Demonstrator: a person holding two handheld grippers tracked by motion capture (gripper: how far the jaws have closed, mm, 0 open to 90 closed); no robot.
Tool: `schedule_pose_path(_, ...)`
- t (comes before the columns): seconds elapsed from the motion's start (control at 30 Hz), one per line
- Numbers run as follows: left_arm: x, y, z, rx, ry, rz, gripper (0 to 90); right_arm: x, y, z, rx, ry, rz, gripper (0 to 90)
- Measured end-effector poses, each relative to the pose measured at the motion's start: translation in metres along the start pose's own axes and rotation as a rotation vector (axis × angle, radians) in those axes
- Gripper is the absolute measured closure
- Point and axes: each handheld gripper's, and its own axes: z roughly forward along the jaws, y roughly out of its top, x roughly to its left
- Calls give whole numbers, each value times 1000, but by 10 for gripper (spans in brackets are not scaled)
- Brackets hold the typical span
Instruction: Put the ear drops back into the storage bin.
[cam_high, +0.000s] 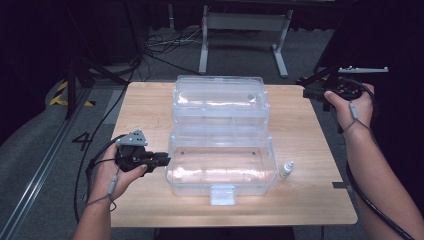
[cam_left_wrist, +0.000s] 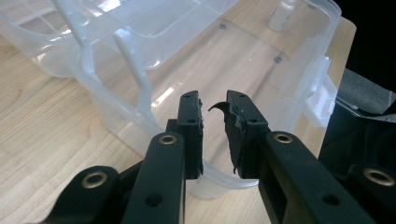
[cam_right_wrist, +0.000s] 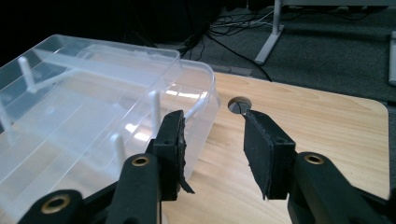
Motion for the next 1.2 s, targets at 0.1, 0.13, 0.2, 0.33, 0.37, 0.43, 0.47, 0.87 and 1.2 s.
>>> schedule_pose_path(0.1, 1, -1, -3, -8, 0, -11, 743, 5, -5, -10, 8, 18, -20, 575)
schedule_pose_path(0.13, 2, -1, -5, -10, 0, -14, 735, 7, -7, -13, 9, 24, -28, 573)
schedule_pose_path(0.2, 3, -2, -8, -12, 8, -20, 713, 11, -11, -18, 16, 40, -38, 567)
schedule_pose_path(0.33, 7, -7, -18, -31, 24, -52, 687, 17, -19, -30, 31, 76, -74, 561)
schedule_pose_path(0.37, 8, -8, -20, -31, 31, -50, 683, 18, -21, -32, 35, 79, -79, 560)
schedule_pose_path(0.43, 9, -9, -21, -36, 36, -56, 679, 21, -24, -36, 43, 85, -93, 557)
schedule_pose_path(0.47, 9, -10, -23, -39, 36, -64, 676, 22, -25, -37, 47, 87, -96, 556)
schedule_pose_path(0.87, 14, -15, -26, -33, 66, -97, 652, 31, -41, -38, 164, 94, -181, 548)
schedule_pose_path(1.2, 13, -16, -26, -30, 68, -109, 652, 41, -55, -37, 239, 115, -214, 549)
